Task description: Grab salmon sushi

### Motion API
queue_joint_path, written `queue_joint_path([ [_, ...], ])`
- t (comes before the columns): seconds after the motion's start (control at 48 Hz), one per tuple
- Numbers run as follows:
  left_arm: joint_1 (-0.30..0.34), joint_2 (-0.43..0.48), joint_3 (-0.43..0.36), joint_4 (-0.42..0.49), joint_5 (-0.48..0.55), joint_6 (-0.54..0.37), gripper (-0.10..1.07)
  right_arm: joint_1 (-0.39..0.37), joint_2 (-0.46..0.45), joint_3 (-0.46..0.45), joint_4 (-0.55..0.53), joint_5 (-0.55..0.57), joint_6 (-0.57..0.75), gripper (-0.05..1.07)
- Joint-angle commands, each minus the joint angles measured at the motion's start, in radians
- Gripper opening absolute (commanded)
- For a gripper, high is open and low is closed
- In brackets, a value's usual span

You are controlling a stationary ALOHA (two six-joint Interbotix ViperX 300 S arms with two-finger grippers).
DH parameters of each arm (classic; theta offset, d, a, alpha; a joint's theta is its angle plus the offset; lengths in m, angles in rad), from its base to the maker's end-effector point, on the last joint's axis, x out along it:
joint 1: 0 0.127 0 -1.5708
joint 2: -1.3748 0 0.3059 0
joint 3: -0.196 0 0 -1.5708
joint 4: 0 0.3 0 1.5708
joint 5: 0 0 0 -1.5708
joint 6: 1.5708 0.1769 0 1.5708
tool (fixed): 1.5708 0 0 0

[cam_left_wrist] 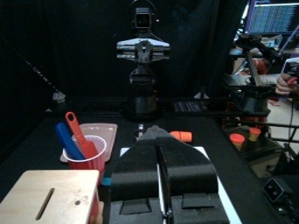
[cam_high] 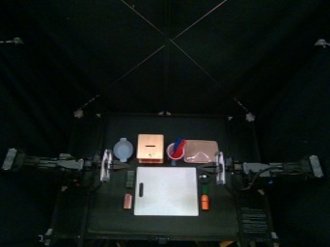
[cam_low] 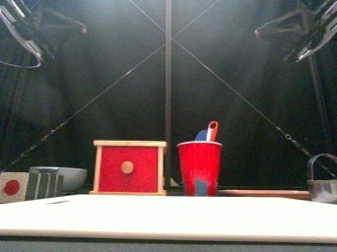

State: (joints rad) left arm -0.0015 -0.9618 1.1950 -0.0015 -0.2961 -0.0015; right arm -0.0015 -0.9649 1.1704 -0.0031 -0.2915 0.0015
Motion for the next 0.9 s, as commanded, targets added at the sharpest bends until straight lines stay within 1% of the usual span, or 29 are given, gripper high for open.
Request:
queue_joint_path([
  [0.0,0.011,0.017,-0.032,-0.002,-0.002,0.0,0.01,0.0,0.035,-0.005,0.0,-0.002,0.0,-0.01],
  [0.062,0.011,0.015,-0.038,-0.005,-0.002,-0.002,0.02,0.0,0.058,-0.008,-0.003,0.0,0.0,0.0],
  [0.146,0.009,0.017,-0.038,-0.017,-0.002,-0.003,0.02,-0.002,0.112,-0.021,-0.017,0.0,-0.003,0.02],
  [0.25,0.006,0.023,-0.029,-0.048,0.002,-0.003,0.02,-0.002,0.172,-0.064,-0.044,0.0,0.0,0.02],
  [0.333,0.006,0.041,-0.034,-0.091,0.025,-0.005,0.02,0.003,0.199,-0.086,-0.06,0.0,0.0,0.02],
  [0.396,0.006,0.069,-0.049,-0.167,0.074,-0.008,0.04,0.003,0.209,-0.087,-0.063,0.0,0.002,0.02],
  [0.417,0.006,0.078,-0.057,-0.204,0.1,-0.008,0.06,0.003,0.212,-0.087,-0.064,0.0,0.002,0.02],
  [0.458,0.009,0.098,-0.081,-0.305,0.181,-0.005,0.08,0.005,0.213,-0.081,-0.063,0.0,0.002,0.02],
  [0.479,0.011,0.103,-0.089,-0.333,0.209,-0.005,0.09,0.005,0.213,-0.08,-0.063,0.0,0.002,0.02],
  [0.521,0.028,0.12,-0.115,-0.405,0.299,-0.005,0.11,0.005,0.213,-0.075,-0.063,0.0,0.0,0.02],
  [0.542,0.037,0.124,-0.126,-0.423,0.331,-0.005,0.11,0.003,0.213,-0.072,-0.063,0.0,0.0,0.02],
  [0.625,0.129,0.16,-0.193,-0.505,0.552,-0.009,0.12,-0.002,0.215,-0.063,-0.064,0.0,0.0,0.02],
  [0.667,0.19,0.183,-0.219,-0.546,0.664,-0.017,0.12,-0.005,0.216,-0.06,-0.063,0.0,0.0,0.02],
  [0.688,0.21,0.19,-0.227,-0.561,0.699,-0.025,0.12,-0.005,0.216,-0.058,-0.064,0.0,0.0,0.02],
  [0.708,0.252,0.204,-0.239,-0.586,0.767,-0.046,0.12,-0.008,0.218,-0.057,-0.064,0.0,0.0,0.02],
  [0.75,0.299,0.215,-0.245,-0.597,0.845,-0.083,0.12,-0.011,0.219,-0.055,-0.064,0.002,0.0,0.02],
  [0.792,0.348,0.219,-0.245,-0.575,0.931,-0.135,0.12,-0.014,0.224,-0.055,-0.063,0.008,0.0,0.02],
  [0.854,0.38,0.218,-0.247,-0.5,1.028,-0.242,0.12,-0.017,0.23,-0.052,-0.063,0.018,0.0,0.02],
  [0.875,0.379,0.216,-0.247,-0.453,1.055,-0.307,0.12,-0.02,0.235,-0.051,-0.063,0.026,0.0,0.02],
])
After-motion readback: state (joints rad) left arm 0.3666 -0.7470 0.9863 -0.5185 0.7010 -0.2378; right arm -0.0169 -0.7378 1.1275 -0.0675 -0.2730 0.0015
